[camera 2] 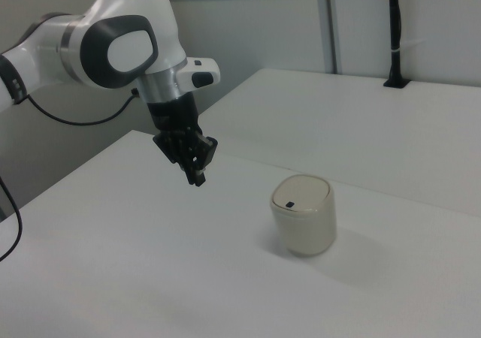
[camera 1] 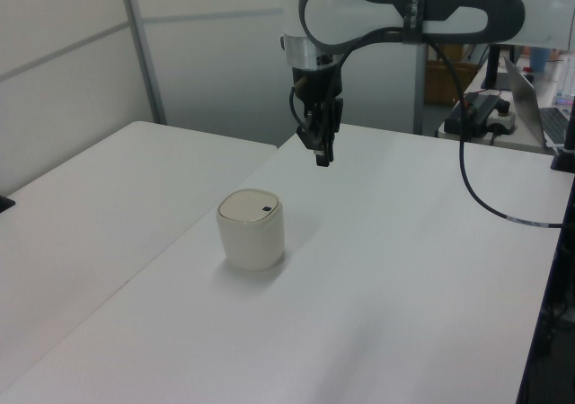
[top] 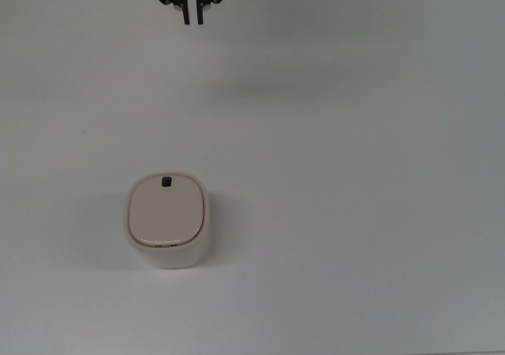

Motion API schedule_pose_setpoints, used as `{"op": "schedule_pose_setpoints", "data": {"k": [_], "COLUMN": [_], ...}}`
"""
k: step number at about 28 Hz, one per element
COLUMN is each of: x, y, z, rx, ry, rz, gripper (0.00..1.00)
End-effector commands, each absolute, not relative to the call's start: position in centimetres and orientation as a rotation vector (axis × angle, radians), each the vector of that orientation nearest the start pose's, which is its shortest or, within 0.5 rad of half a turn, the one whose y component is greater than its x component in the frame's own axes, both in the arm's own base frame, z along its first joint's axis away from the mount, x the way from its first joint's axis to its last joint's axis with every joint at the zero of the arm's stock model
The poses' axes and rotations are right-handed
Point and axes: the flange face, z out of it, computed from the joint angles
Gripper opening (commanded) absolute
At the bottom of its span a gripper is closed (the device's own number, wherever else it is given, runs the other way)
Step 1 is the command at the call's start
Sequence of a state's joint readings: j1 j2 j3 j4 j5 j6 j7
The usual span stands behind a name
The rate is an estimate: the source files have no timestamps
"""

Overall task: Open the trash can
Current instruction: 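Move the gripper down toward the lid of the cream trash can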

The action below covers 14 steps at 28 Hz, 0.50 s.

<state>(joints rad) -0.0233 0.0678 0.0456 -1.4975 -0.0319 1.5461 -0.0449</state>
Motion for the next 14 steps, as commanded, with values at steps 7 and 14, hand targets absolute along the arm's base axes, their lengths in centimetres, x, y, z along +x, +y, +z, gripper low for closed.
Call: {"op": "schedule_pose_setpoints", "data": {"k": [7,14], "x": [60.3,62.8], "y": [1.2,1.1], "z": [59.2,56.5], "rx": [-3.156,-3.152], "ry": [-0.165,-0.161], "rz": [-0.063,-0.128], "gripper": [0.0,0.0]}}
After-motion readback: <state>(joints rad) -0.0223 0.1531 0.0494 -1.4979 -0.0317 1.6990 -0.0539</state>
